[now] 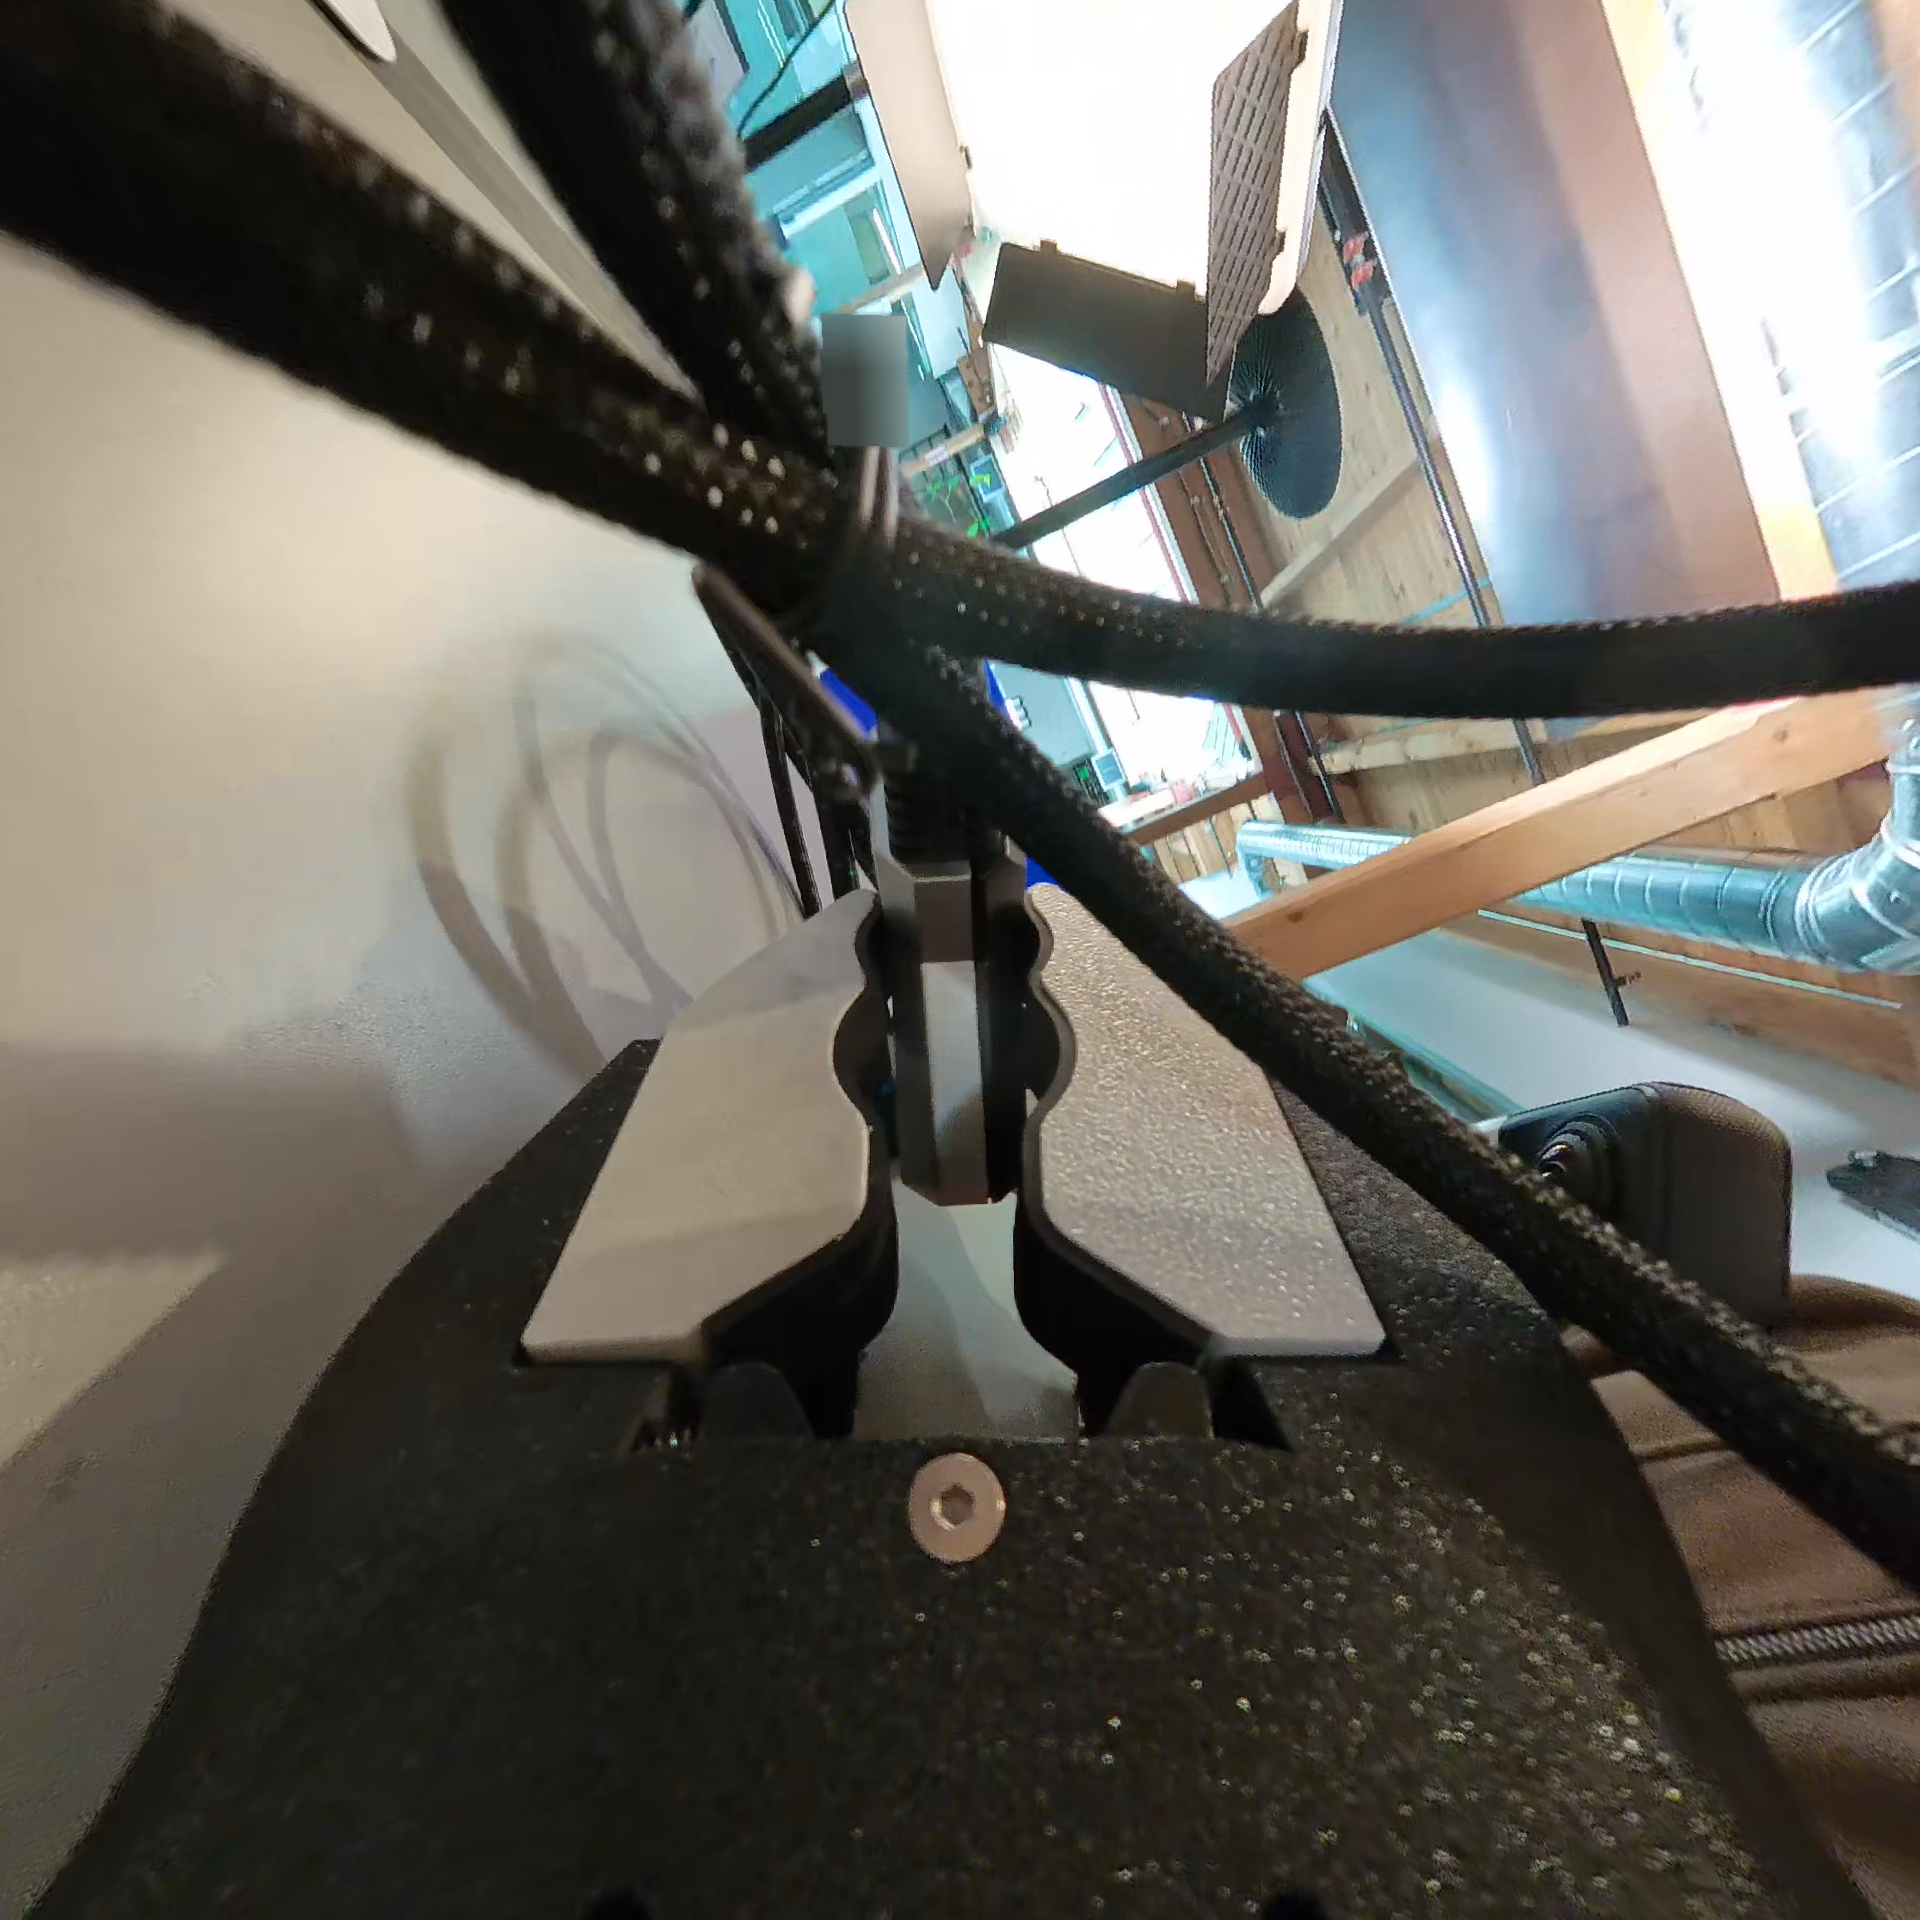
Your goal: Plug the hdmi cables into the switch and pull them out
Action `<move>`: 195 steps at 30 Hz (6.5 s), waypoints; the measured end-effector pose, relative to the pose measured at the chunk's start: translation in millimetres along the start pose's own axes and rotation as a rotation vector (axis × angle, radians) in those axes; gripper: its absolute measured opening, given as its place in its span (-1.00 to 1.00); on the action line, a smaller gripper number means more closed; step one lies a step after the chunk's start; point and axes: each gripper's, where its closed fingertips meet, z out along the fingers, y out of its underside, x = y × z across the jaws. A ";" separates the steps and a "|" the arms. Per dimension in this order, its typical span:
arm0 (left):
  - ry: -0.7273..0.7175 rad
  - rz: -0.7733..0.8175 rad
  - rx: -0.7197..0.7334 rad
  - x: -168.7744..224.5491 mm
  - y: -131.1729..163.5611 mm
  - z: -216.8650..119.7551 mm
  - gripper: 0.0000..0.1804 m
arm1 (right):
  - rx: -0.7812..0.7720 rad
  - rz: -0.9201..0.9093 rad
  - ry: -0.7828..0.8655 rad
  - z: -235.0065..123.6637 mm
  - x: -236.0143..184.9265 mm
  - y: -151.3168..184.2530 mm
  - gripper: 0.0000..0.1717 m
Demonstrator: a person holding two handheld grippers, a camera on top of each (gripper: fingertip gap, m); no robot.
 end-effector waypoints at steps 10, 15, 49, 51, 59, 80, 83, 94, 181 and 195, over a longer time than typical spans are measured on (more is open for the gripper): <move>-0.095 0.157 -0.084 -4.1 7.2 -3.6 -0.78 | -0.058 -0.005 -0.025 2.8 -3.8 4.4 -0.88; -0.106 0.149 -0.092 -6.3 7.9 -4.1 -0.77 | -0.082 -0.009 -0.004 5.8 -6.3 5.5 -0.88; -0.142 0.196 -0.154 -12.6 9.4 -4.3 -0.82 | -0.079 0.026 -0.021 10.8 -9.0 -0.2 -0.89; -0.138 0.174 -0.138 -13.0 7.1 -4.2 -0.78 | -0.055 0.025 -0.014 11.0 -7.9 -1.5 -0.89; -0.059 -0.031 0.108 -9.3 -16.4 -5.7 -0.77 | 0.130 -0.050 0.241 -11.0 8.3 -12.4 -0.71; 0.145 -0.002 0.587 22.9 -36.4 -20.8 -0.78 | 0.736 1.631 -0.740 -26.7 10.5 -53.9 -0.60; 0.152 0.013 0.564 27.6 -29.9 -17.0 -0.77 | 0.811 1.683 -0.716 -25.3 21.4 -55.3 -0.60; 0.175 0.023 0.358 34.3 -10.2 3.0 -0.77 | 1.003 1.794 -0.697 -34.1 42.2 -44.6 -0.87; -1.394 0.436 -0.077 -12.7 -168.3 -479.7 -0.48 | 0.116 0.337 -0.062 18.3 -0.2 32.2 -0.58; -1.507 0.218 -0.333 -102.1 -161.2 -490.5 -0.86 | 0.093 0.334 -0.034 8.1 -0.1 47.9 -0.59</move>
